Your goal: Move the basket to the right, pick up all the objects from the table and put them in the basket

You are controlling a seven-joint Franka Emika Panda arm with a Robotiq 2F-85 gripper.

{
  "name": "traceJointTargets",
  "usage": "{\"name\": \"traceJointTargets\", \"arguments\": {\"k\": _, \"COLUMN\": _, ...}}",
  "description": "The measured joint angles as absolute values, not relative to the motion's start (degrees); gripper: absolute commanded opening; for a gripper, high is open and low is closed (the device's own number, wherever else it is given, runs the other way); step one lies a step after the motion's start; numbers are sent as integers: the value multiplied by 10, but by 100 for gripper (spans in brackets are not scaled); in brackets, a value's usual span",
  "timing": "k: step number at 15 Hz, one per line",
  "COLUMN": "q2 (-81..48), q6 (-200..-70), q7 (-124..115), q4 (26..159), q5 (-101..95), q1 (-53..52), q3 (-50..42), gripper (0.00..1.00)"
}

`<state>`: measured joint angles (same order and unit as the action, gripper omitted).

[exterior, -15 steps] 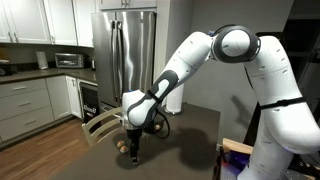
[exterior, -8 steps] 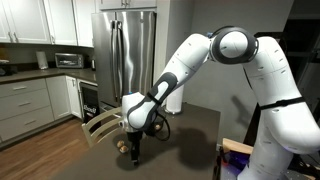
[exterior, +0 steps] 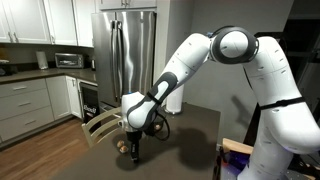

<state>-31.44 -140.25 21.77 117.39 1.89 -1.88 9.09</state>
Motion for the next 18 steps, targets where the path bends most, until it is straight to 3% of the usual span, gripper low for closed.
{"name": "traceJointTargets", "arguments": {"k": 18, "q2": -209, "q6": -1403, "q7": 108, "q4": 1174, "q5": 20, "q1": -22, "q3": 48, "gripper": 8}}
